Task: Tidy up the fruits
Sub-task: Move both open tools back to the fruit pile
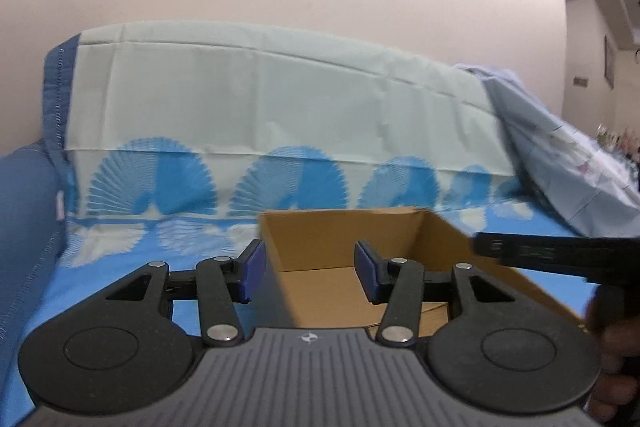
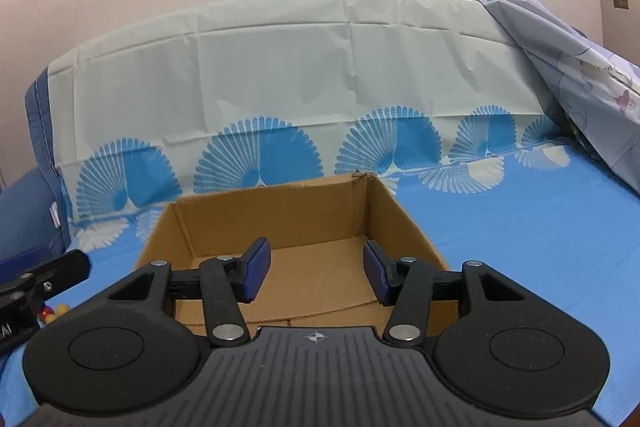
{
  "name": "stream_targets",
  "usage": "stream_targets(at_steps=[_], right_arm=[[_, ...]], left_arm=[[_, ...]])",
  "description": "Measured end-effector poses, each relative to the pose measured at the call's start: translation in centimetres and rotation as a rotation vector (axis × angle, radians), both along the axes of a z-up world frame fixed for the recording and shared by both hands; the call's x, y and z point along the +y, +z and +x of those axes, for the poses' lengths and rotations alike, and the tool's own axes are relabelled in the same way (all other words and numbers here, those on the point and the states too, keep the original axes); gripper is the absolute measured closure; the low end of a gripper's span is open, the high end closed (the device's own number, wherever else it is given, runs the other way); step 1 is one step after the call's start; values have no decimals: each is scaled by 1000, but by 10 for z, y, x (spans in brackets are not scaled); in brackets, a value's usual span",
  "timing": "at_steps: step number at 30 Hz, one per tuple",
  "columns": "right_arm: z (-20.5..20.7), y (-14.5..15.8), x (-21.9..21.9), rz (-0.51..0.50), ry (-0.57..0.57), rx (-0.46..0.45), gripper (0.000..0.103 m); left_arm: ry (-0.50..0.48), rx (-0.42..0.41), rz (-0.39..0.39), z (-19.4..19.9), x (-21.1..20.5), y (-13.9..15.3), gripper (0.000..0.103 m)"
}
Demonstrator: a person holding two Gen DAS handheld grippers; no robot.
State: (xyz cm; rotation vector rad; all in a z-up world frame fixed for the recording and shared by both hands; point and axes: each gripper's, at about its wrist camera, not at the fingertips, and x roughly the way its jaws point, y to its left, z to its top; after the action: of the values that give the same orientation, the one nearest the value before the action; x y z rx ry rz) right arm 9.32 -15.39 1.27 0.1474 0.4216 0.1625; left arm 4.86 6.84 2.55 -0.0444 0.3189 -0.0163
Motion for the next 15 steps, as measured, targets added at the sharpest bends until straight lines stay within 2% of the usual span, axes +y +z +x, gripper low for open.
stream_targets(at_steps=[4, 7, 8, 10, 11, 13, 14, 15], right_arm=[[-11, 3, 11, 43, 35, -9, 50], [-20, 6, 26, 38, 81, -33, 50], [-22, 6, 31, 33, 98, -41, 51], [-28, 7, 41, 21, 136, -59, 53], [-30, 8, 46, 16, 153, -62, 54], [-33, 7, 56, 14, 185, -60, 56], [-35, 7, 60, 14, 200, -58, 57], [-36, 7, 65, 13, 213, -57, 58]], left_arm=[[67, -1, 108, 3, 45, 32, 52], [103, 43, 89, -1, 82, 45, 54], [98, 61, 82, -3, 93, 43, 55], [63, 100, 99, -8, 110, 33, 66], [61, 115, 122, -10, 116, 27, 67], [84, 175, 138, -15, 128, 11, 77], [108, 251, 93, -10, 137, 5, 82], [140, 275, 45, -11, 148, 3, 85]])
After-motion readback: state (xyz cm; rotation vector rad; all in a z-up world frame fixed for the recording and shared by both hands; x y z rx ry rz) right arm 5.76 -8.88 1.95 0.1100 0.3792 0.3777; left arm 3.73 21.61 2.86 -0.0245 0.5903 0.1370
